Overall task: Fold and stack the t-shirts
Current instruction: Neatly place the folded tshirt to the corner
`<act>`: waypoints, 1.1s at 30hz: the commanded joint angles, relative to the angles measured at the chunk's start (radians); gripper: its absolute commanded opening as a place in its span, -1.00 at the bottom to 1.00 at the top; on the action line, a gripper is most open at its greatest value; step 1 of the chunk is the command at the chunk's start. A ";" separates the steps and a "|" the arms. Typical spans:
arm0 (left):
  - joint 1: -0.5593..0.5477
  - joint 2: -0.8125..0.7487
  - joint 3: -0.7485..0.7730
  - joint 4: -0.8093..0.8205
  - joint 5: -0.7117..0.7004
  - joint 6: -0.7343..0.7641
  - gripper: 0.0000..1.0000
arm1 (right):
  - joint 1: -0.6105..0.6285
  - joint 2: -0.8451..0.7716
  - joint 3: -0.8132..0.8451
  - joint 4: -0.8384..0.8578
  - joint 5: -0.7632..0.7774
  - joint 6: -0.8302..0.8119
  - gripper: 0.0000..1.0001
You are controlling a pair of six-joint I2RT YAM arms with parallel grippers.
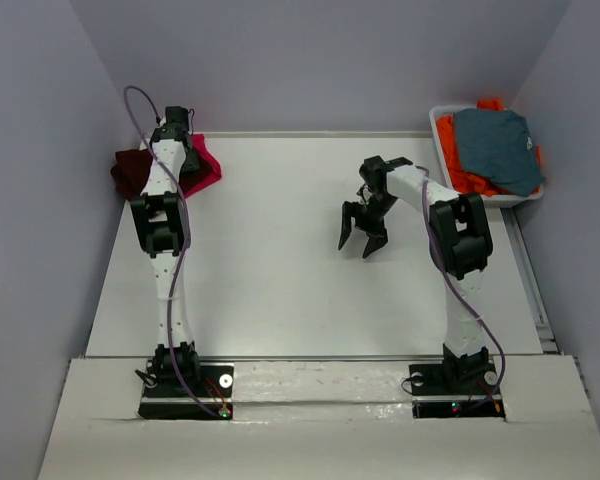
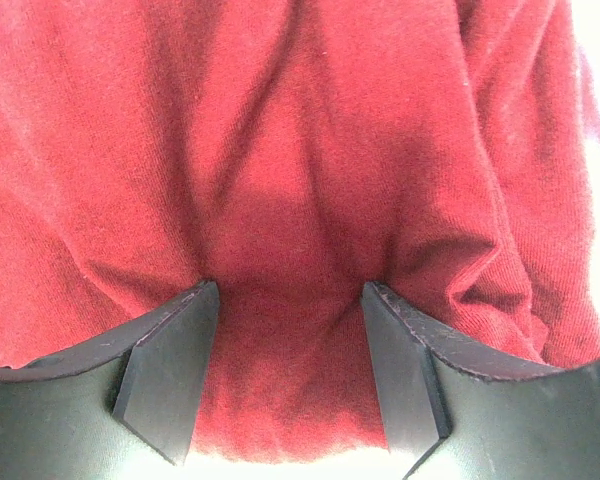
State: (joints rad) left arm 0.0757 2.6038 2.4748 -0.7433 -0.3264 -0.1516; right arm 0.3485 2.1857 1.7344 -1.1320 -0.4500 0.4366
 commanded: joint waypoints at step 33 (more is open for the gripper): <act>-0.011 -0.301 -0.209 0.091 0.059 -0.120 0.48 | 0.007 -0.262 0.048 0.135 0.151 0.013 0.68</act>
State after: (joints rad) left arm 0.1246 2.5092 2.3276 -0.6720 -0.3134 -0.2604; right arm 0.3485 2.0808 1.7382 -1.0649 -0.3866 0.4335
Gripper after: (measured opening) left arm 0.739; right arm 0.831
